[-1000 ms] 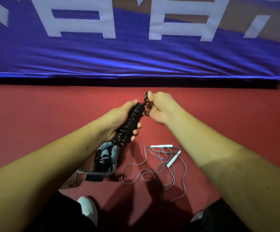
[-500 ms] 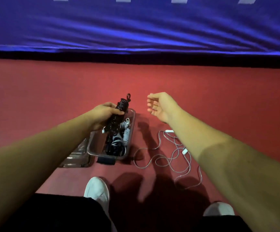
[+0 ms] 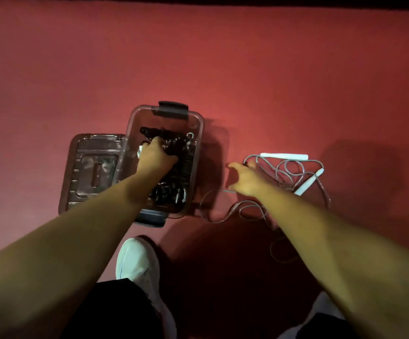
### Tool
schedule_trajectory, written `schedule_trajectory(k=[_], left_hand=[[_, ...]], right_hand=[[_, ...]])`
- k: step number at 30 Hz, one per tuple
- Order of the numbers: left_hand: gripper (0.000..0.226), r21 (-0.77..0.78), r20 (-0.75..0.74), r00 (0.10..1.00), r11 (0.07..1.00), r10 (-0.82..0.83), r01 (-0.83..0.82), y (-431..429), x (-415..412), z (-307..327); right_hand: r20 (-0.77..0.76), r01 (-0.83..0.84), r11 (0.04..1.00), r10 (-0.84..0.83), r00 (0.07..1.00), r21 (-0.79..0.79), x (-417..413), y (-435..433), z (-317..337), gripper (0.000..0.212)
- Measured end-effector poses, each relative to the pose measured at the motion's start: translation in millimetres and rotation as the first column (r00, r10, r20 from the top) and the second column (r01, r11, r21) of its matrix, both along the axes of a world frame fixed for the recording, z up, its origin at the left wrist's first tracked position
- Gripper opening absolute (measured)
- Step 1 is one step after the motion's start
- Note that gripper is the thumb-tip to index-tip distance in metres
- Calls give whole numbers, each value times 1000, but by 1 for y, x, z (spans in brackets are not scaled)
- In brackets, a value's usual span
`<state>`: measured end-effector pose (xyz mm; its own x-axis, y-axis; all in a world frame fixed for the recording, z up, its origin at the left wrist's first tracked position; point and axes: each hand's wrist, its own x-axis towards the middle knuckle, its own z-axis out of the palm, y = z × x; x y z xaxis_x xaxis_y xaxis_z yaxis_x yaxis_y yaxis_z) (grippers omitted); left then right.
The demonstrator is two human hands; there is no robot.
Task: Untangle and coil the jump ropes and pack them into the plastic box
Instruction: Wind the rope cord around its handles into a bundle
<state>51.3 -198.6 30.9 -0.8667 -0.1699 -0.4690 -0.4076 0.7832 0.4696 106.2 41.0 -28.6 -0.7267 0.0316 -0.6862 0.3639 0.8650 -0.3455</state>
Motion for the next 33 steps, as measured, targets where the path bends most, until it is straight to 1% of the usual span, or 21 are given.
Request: schedule_trajectory(k=[2, 5, 7, 8, 9, 10, 11, 12, 13, 14, 16, 19, 21, 22, 23, 24, 27, 28, 30, 32, 33], left_hand=[[61, -41, -18, 1000, 999, 12, -12, 8, -1, 0], [52, -194, -186, 983, 981, -4, -32, 13, 0, 11], [36, -124, -313, 950, 992, -11, -30, 13, 1, 21], [29, -73, -355, 934, 997, -22, -4, 15, -3, 27], [23, -47, -359, 932, 998, -45, 30, 15, -10, 33], [20, -28, -350, 933, 997, -77, 72, 15, -10, 35], [19, 0, -352, 916, 979, -191, 205, 36, 2, 64], [20, 14, -286, 916, 955, -279, 296, 40, 6, 67], [22, 55, -206, 915, 929, -348, 366, 47, 5, 70], [26, 88, -143, 888, 888, -437, 451, 54, 7, 76], [43, 110, -67, 813, 805, -579, 583, 68, 16, 98], [78, 23, -152, 700, 706, -697, 708, 84, 16, 151], [92, 10, -229, 612, 627, -757, 779, 93, 23, 191], [93, 5, -243, 576, 593, -780, 805, 96, 25, 207], [87, 21, -254, 547, 560, -798, 828, 100, 32, 227], [74, 66, -257, 546, 549, -797, 833, 104, 40, 242], [16, 323, -240, 578, 498, -780, 805, 111, 65, 275], [9, 370, -246, 569, 466, -785, 804, 110, 71, 281], [11, 388, -273, 562, 445, -781, 807, 106, 80, 295], [10, 350, -300, 571, 468, -764, 811, 99, 80, 303], [10, 315, -292, 574, 490, -765, 813, 94, 80, 303]], right_hand=[[-22, -128, 984, 131, 991, 120, 8, -4, -16, 67], [-72, -274, 922, 303, 950, 274, 16, -4, -23, 40], [-93, -279, 919, 315, 944, 279, 19, 2, -23, 24], [-103, -223, 941, 256, 961, 254, 16, 9, -18, 20], [-131, -101, 986, 119, 984, 132, 7, 9, -16, 19], [-114, 51, 999, -49, 992, 8, 0, 7, -18, 16], [-131, 262, 955, -280, 951, -138, 6, 29, 18, 16], [-83, 407, 867, -446, 891, -286, -1, 25, 27, 25], [-46, 498, 766, -561, 826, -407, -13, 26, 32, 33], [-29, 517, 703, -605, 795, -489, -19, 29, 55, 37], [-98, 436, 719, -568, 817, -541, -23, 36, 111, 37], [-215, 250, 816, -409, 887, -521, -17, 49, 202, 27], [-198, 171, 784, -350, 916, -596, 1, 52, 260, 21], [-174, 137, 753, -318, 932, -643, 8, 51, 280, 18], [-187, 98, 734, -296, 937, -672, 19, 53, 305, 15], [-212, 59, 715, -284, 935, -696, 29, 55, 325, 14], [-347, 7, 672, -391, 853, -741, 54, 67, 378, 14], [-400, 1, 671, -443, 802, -742, 61, 73, 388, 14], [-500, -4, 704, -501, 707, -711, 81, 83, 403, 13], [-532, 22, 705, -554, 640, -709, 93, 88, 402, 13], [-513, 46, 671, -607, 607, -740, 98, 87, 405, 15]])
